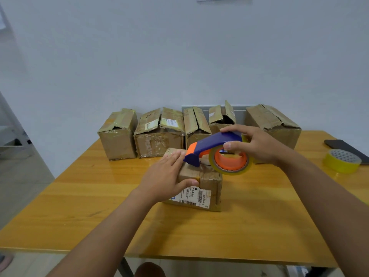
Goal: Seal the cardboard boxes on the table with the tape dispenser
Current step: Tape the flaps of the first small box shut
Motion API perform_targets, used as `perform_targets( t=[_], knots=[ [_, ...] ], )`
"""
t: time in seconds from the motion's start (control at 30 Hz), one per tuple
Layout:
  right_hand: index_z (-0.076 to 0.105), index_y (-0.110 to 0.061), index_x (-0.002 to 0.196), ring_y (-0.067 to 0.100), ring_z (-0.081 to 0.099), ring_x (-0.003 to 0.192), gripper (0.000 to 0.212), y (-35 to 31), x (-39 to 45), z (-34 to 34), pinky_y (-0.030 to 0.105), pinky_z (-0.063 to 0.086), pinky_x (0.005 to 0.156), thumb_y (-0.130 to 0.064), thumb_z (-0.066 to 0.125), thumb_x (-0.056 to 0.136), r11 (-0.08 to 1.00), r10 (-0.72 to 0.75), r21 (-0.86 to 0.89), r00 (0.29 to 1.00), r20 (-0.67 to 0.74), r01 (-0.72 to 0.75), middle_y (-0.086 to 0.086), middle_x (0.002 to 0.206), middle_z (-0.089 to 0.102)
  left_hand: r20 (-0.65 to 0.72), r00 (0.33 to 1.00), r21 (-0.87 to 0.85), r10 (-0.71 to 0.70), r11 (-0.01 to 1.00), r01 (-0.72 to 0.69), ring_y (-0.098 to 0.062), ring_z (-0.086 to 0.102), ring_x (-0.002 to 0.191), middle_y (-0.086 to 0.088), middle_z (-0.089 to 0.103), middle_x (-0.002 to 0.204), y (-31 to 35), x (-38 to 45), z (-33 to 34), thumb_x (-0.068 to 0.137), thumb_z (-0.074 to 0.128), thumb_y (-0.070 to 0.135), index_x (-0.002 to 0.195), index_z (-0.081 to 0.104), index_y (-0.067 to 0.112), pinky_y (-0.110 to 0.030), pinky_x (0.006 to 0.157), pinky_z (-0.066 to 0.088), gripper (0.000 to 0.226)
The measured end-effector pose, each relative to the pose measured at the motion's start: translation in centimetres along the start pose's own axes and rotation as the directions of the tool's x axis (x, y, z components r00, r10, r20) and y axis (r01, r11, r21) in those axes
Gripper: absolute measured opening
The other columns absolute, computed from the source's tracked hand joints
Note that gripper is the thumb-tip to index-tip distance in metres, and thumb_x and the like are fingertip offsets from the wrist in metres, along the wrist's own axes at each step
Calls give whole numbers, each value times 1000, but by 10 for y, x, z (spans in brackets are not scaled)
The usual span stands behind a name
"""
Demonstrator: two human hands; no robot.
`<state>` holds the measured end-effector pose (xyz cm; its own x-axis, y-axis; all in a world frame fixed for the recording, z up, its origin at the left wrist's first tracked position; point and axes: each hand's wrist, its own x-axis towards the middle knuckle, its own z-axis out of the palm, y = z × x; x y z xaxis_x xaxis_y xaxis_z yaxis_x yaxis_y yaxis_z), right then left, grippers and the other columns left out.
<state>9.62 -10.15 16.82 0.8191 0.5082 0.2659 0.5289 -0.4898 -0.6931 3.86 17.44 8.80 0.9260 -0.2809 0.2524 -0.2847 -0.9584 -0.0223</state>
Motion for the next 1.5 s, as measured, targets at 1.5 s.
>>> perform_targets(
  t=[1.5],
  knots=[
    [64,-42,121,0,59,104,41,20,-31,12,17,48,79,-43,73,81,976,42,219,988,-151,-8,-13,124,59,82,995,19,-63,998,62,-19,12,149,4,12,164,-30,-17,-14,76,22,90,153,16,43,-39,118,17,90]
  ],
)
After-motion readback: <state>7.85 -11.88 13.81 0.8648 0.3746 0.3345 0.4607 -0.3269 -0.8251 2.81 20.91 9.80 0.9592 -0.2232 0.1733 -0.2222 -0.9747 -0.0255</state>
